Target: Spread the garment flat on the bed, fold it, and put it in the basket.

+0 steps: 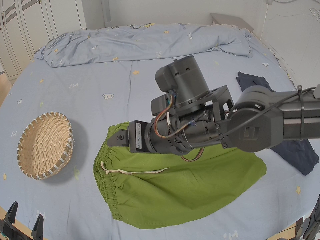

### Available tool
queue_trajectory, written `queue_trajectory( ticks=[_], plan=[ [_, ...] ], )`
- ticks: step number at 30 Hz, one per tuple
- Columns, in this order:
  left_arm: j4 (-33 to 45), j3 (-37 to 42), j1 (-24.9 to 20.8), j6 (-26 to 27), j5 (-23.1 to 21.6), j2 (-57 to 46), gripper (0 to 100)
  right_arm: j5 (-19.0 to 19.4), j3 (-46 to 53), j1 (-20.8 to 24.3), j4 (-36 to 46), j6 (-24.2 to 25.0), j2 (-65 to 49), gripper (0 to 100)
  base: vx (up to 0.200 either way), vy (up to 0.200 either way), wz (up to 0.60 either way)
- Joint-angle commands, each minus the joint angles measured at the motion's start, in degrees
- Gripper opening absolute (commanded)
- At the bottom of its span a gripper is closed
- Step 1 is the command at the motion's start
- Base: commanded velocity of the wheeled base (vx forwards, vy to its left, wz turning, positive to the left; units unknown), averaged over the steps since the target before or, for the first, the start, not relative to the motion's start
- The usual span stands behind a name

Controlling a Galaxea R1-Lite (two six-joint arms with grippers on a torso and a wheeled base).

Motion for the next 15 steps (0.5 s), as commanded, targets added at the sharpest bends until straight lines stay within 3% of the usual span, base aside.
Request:
queue_trajectory(
  ticks=[1, 9, 13, 15],
  plan=[
    [0.0, 0.22, 0.0, 0.11, -0.05, -0.84, 100, -0.07, 3.96, -3.6, -0.01, -0.12, -1.44, 100, 0.0, 0.0, 0.0],
    [0.17, 0.22, 0.0, 0.99, -0.31, -0.93, 100, 0.37, 14.68, -15.55, -0.27, -0.12, -13.75, 100, 0.0, 0.0, 0.0],
    [-0.09, 0.31, 0.09, 1.16, -0.22, -0.93, 100, 0.54, 21.27, -19.68, -0.36, -0.47, -18.4, 100, 0.0, 0.0, 0.0],
    [-1.85, -4.26, -0.09, -1.38, -0.49, -0.57, 100, 0.54, 23.65, -20.56, -0.45, -1.26, -19.72, 100, 0.0, 0.0, 0.0]
  ],
)
